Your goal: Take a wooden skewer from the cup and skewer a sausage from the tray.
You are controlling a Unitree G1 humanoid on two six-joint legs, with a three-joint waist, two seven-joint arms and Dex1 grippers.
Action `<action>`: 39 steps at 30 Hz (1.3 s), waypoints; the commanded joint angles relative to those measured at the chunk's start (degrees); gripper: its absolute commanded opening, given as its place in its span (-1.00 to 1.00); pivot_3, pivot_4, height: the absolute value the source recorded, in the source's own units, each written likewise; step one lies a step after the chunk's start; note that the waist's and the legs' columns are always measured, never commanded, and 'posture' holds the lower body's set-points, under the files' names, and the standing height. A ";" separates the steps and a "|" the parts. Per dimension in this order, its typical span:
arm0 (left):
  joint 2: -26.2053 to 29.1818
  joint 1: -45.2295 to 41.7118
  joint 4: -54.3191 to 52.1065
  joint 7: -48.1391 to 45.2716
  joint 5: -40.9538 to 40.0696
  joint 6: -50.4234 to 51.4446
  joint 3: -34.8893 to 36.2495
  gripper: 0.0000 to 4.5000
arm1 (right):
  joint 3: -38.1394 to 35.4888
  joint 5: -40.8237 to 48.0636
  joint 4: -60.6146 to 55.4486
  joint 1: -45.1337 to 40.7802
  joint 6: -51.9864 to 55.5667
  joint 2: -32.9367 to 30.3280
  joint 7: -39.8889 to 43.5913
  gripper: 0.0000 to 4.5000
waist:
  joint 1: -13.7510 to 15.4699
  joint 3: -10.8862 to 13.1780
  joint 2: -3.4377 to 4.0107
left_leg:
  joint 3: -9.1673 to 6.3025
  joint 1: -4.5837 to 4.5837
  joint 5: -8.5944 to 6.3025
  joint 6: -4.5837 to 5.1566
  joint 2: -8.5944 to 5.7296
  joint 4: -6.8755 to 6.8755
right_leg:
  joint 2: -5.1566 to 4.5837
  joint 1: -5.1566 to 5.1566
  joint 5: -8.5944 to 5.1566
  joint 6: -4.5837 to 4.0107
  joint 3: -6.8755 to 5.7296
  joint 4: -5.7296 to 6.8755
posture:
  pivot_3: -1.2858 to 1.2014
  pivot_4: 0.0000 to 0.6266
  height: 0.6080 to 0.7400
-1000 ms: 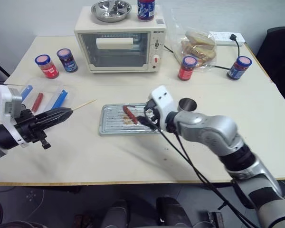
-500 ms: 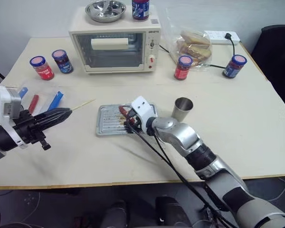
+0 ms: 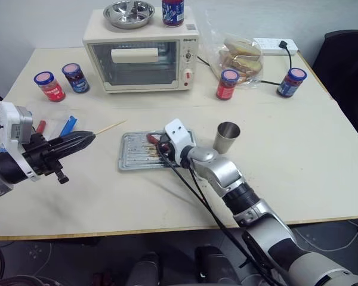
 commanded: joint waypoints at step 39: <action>0.68 -4.31 3.64 -1.61 2.62 -5.08 -2.73 -1.00 | -6.04 -7.11 7.19 -0.82 -4.21 4.30 7.74 -0.66 | -1.37 0.00 0.00 | 0.00 0.06 0.02 -0.04 -0.02 -0.03 | -0.01 0.00 0.00 0.00 -0.03 0.37 | 0.03 -0.52 1.00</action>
